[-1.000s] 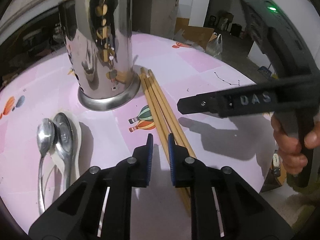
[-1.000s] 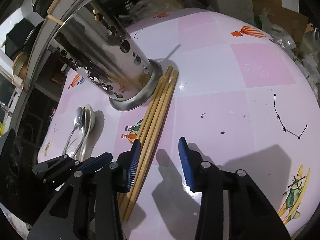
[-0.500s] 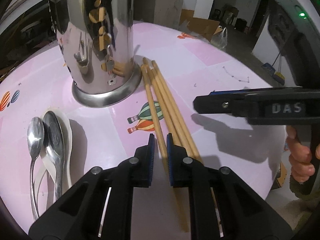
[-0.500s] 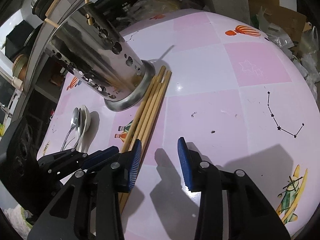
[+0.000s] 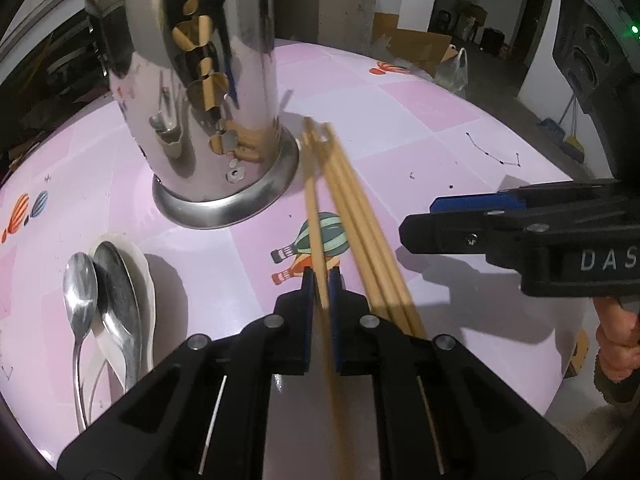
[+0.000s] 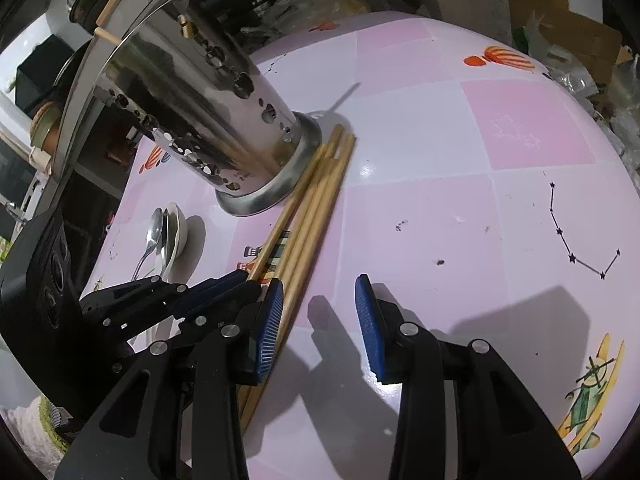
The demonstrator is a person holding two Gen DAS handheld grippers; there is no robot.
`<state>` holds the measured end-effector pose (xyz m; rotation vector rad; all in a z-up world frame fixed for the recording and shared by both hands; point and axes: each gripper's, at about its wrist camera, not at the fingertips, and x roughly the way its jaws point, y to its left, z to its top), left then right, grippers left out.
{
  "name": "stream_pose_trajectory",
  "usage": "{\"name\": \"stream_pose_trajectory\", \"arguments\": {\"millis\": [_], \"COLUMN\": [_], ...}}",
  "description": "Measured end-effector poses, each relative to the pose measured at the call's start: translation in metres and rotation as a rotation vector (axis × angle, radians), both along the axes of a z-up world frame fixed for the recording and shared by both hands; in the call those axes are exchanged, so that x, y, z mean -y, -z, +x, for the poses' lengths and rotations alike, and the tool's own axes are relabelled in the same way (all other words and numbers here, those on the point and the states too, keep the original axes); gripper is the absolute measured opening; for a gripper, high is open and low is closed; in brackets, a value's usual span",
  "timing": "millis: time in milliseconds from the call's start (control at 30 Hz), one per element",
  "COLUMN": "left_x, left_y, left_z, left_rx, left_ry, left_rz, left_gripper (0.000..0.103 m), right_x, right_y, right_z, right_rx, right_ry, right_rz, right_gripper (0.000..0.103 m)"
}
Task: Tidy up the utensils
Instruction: 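Close the left tool on one chopstick while the right tool approaches another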
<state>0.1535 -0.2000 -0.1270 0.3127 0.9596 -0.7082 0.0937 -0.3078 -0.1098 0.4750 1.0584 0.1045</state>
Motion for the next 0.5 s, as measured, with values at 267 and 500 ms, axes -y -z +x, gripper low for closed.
{"name": "stream_pose_trajectory", "arguments": {"millis": [267, 500], "left_x": [-0.011, -0.025], "left_y": [0.002, 0.002], "left_z": [0.003, 0.0], "left_rx": [-0.039, -0.062], "left_ry": [-0.029, -0.038], "left_rz": [-0.059, -0.095], "left_gripper": [0.006, 0.006], "right_x": [-0.01, -0.013], "right_y": [-0.001, 0.002], "right_z": [0.017, 0.028], "right_rx": [-0.03, -0.069], "right_ry": [-0.009, 0.0], "right_rz": [-0.063, -0.119], "right_gripper": [0.02, 0.012]}}
